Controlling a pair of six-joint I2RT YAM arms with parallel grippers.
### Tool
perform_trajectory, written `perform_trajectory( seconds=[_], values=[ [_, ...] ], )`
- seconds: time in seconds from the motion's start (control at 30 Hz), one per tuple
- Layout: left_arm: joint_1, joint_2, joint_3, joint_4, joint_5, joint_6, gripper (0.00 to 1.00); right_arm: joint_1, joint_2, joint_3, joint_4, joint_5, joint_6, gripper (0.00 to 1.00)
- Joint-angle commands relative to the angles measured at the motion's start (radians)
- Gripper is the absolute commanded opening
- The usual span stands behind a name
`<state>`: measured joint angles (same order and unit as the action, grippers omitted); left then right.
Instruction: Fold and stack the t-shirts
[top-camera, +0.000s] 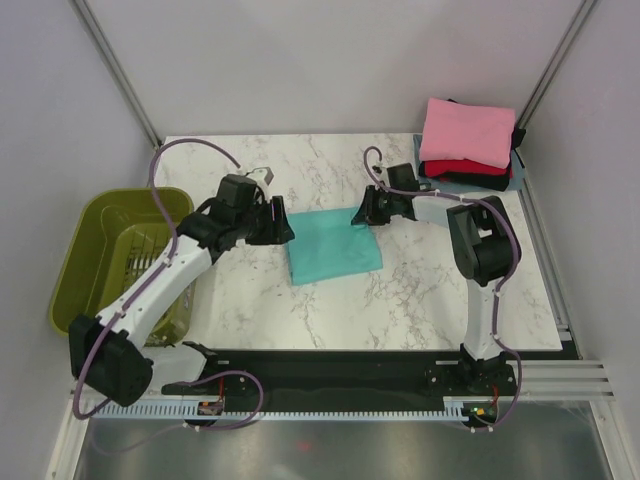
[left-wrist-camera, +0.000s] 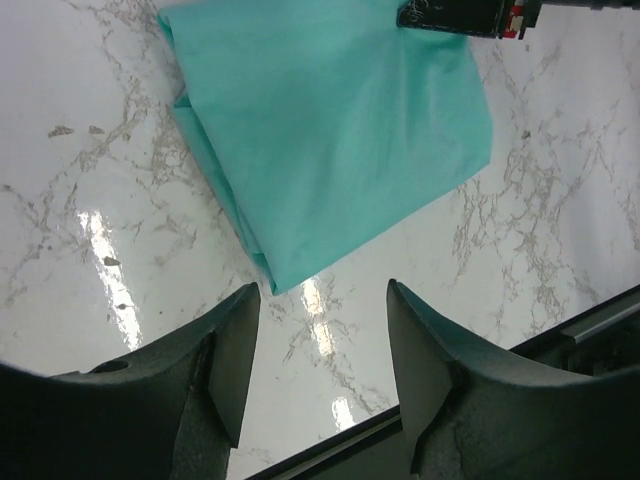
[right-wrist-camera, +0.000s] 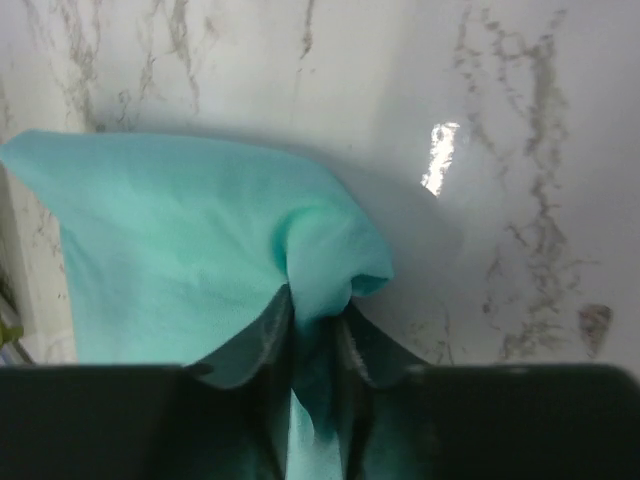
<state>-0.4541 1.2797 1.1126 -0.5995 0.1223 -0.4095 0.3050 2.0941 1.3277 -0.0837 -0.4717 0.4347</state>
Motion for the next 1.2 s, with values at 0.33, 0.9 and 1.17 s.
perform_trajectory(
  seconds=[0.33,0.9,1.17],
  values=[
    [0.003,-0.338,-0.178,-0.054,0.01,0.015,0.61,-0.061,-0.066,-0.088,0.003,-0.214,-0.036,0.0],
    [0.002,-0.767,-0.356,-0.077,-0.121,-0.04,0.61,-0.13,-0.286,0.333,-0.433,0.057,-0.283,0.0],
    [0.002,-0.741,-0.347,-0.079,-0.145,-0.028,0.61,-0.181,-0.238,0.573,-0.571,0.179,-0.402,0.0]
  ],
)
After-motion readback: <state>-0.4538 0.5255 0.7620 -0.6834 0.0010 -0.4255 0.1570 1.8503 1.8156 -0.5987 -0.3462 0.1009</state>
